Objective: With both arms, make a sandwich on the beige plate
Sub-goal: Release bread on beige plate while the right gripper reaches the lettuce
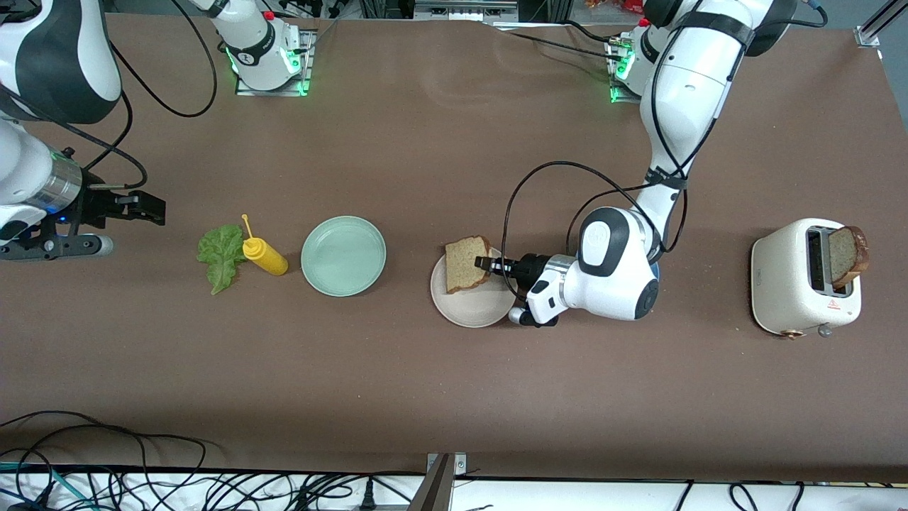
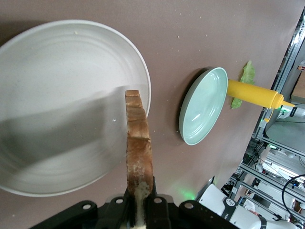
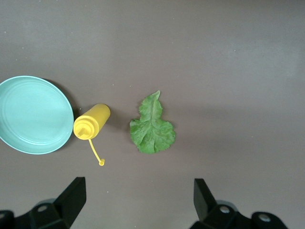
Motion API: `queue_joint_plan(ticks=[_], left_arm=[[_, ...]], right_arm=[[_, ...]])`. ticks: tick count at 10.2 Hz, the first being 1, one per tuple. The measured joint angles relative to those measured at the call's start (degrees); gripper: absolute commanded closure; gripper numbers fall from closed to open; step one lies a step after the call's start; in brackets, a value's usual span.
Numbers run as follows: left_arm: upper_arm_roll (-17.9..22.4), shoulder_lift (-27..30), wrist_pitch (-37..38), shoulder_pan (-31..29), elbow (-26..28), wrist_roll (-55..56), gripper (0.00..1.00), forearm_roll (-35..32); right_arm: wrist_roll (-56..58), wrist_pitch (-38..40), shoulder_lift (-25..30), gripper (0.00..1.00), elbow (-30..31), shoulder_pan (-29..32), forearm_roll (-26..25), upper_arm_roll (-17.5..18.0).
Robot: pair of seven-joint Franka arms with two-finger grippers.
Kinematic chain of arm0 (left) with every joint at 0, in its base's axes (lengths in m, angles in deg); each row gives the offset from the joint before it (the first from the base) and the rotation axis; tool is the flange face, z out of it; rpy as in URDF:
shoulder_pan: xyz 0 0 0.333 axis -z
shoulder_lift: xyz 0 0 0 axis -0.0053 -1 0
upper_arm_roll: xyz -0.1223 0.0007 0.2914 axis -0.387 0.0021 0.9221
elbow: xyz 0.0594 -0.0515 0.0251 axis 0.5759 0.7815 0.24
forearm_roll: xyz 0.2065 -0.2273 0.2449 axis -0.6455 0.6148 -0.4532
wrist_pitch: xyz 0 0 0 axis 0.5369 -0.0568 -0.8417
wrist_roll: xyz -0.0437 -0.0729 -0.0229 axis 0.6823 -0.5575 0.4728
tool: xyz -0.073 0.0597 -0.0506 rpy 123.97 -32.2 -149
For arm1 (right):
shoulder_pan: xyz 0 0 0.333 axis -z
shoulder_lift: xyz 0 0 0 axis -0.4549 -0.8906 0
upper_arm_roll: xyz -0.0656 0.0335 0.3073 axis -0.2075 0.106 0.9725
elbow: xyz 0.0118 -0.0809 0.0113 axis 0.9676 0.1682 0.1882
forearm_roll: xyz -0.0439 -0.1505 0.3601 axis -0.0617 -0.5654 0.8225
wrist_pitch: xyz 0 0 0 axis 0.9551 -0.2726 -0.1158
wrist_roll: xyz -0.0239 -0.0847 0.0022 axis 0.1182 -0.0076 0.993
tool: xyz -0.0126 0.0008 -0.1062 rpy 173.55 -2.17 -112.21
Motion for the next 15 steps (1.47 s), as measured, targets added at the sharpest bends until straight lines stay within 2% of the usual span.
queue_joint_plan(ticks=[1,2,3,6,10,12,15], left_arm=[[0.1,-0.3,-0.4,0.0,0.0,-1.1,0.91,0.0],[0.1,-0.7,-0.7,-0.1,0.0,-2.1,0.33,0.0],[0.3,-0.9,-0.9,-0.2,0.0,-2.5,0.0,0.0],[0.5,-1.9,-6.1,-0.2,0.0,-2.8,0.0,0.0],[1.8,-1.9,-6.9,-0.8,-0.7,-2.8,0.0,-0.4],[2.1,-1.8,-6.9,-2.8,-1.3,-2.9,0.0,-4.5],[2.0,0.0,-5.9,-4.6,-2.0,-3.0,0.0,-14.7]], right_arm=[[0.0,-0.1,-0.7,0.0,0.0,0.0,0.0,0.0],[0.0,-0.7,-2.0,0.0,0.1,0.0,0.0,0.0],[-0.1,-1.6,-3.3,0.0,0.4,0.2,0.0,0.0],[-0.1,-8.0,-5.1,0.0,5.2,0.7,0.0,-0.5],[-0.1,-14.7,-5.4,0.0,13.3,0.9,0.0,-2.9],[-0.1,-21.2,-5.7,0.0,18.5,1.0,0.0,-3.1],[-0.1,-37.8,-9.1,0.01,26.7,1.3,0.0,-4.0]])
